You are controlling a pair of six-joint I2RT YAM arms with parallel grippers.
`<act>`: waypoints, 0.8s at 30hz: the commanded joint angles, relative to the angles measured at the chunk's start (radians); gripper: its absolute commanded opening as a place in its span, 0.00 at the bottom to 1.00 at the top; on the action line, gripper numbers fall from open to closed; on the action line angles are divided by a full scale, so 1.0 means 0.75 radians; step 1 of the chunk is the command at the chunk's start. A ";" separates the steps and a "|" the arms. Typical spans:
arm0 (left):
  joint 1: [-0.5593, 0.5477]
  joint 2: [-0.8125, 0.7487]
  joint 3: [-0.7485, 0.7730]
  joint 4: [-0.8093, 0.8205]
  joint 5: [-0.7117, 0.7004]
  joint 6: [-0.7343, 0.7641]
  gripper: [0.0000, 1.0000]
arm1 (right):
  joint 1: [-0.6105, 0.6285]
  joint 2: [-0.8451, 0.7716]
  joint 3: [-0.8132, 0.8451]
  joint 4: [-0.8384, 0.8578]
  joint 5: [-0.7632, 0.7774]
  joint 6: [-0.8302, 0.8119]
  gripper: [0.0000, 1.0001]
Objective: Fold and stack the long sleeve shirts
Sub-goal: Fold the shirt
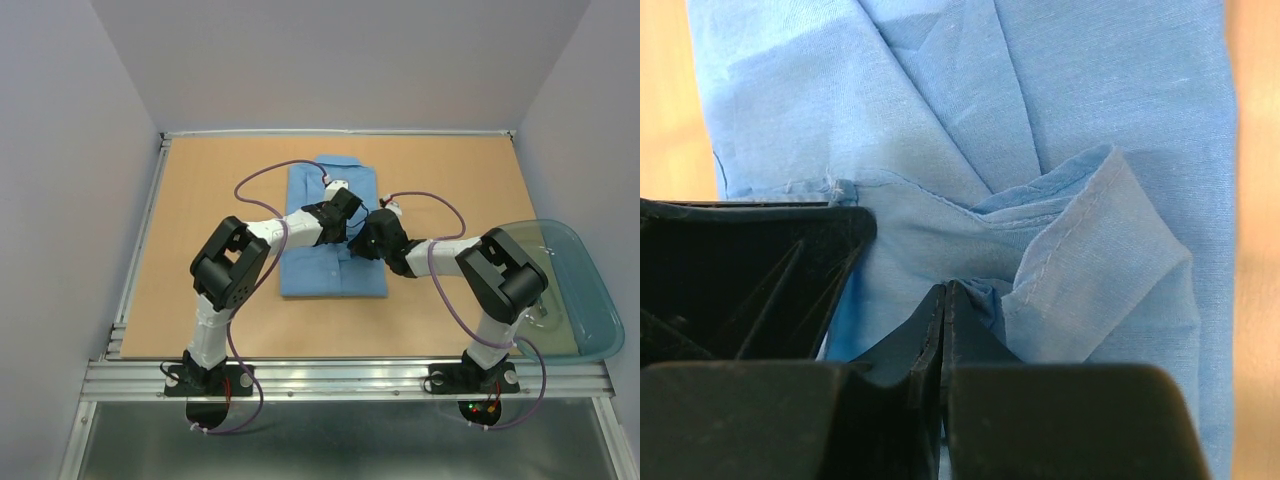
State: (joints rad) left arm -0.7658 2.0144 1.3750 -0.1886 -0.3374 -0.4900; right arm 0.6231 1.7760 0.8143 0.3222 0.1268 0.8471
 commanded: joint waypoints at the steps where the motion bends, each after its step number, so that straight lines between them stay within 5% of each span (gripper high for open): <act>1: 0.000 -0.107 0.038 -0.051 -0.051 0.011 0.24 | 0.006 -0.046 -0.006 0.045 -0.001 -0.062 0.01; 24: 0.021 -0.307 -0.154 0.004 -0.053 -0.073 0.25 | 0.008 -0.032 0.260 0.024 -0.140 -0.336 0.01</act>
State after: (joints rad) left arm -0.7536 1.8740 1.2812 -0.2077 -0.3515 -0.5217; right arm 0.6231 1.7454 0.9264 0.2962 0.0753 0.6418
